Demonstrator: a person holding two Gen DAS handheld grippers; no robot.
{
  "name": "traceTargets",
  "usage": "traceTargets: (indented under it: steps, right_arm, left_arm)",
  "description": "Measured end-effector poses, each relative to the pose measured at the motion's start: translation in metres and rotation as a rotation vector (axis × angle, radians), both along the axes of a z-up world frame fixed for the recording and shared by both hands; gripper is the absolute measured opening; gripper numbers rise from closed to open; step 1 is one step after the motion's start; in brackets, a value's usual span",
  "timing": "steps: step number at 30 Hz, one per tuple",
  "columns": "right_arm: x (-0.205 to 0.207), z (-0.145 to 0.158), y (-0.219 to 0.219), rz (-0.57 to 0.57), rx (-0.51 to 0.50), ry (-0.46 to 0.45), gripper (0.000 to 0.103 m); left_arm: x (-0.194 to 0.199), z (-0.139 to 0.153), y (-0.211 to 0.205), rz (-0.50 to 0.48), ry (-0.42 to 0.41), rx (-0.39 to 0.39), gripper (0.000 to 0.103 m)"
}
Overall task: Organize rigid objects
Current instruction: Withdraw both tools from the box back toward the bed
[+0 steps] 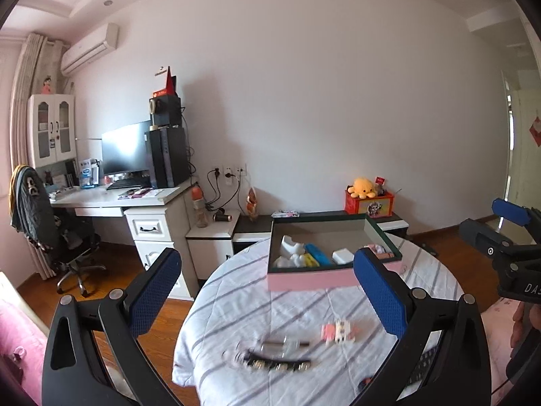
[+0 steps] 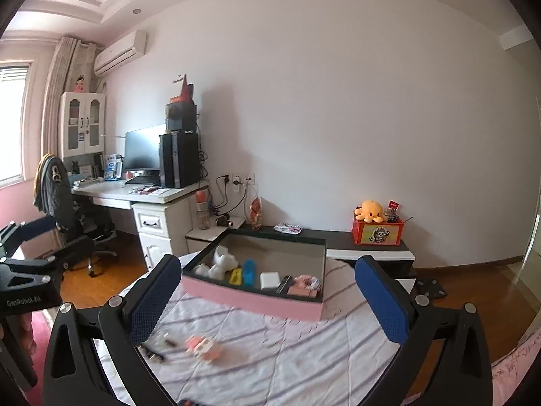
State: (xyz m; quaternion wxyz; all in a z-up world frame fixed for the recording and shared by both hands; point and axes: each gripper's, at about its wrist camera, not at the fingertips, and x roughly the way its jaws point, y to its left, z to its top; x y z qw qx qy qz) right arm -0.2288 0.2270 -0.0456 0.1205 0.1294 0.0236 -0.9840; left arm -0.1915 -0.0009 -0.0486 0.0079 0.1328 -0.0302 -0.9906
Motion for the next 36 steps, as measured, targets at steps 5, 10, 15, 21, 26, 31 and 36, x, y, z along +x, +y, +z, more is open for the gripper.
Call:
traceTargets:
  steps: [5,10,15,21,26,31,36]
  right_arm:
    - [0.026,-0.008,-0.007,0.000,0.015,-0.018,0.103]
    - [0.045,-0.017,-0.011,-0.004,0.025,-0.044,0.103]
    - [0.061,-0.028,-0.011,-0.019,0.036,-0.071,0.103]
    - [0.071,-0.054,-0.006,-0.051,0.039,-0.138,0.103]
    - [0.068,-0.094,-0.007,-0.086,0.017,-0.243,0.103]
    - [0.062,-0.132,-0.008,-0.128,-0.035,-0.333,0.103]
    - [0.056,-0.156,-0.018,-0.104,-0.102,-0.398,0.103]
  left_arm:
    - [0.027,-0.009,-0.007,-0.010,-0.007,-0.031,0.103]
    - [0.041,-0.014,-0.009,-0.019,-0.020,-0.041,0.103]
    - [0.055,-0.020,-0.007,-0.031,-0.022,-0.043,0.103]
    - [0.061,-0.036,-0.011,-0.042,-0.073,-0.039,0.103]
    - [0.063,-0.047,-0.012,-0.042,-0.099,-0.049,0.103]
    - [0.060,-0.065,-0.013,-0.061,-0.149,-0.046,0.103]
    - [0.054,-0.081,-0.012,-0.075,-0.190,-0.060,0.103]
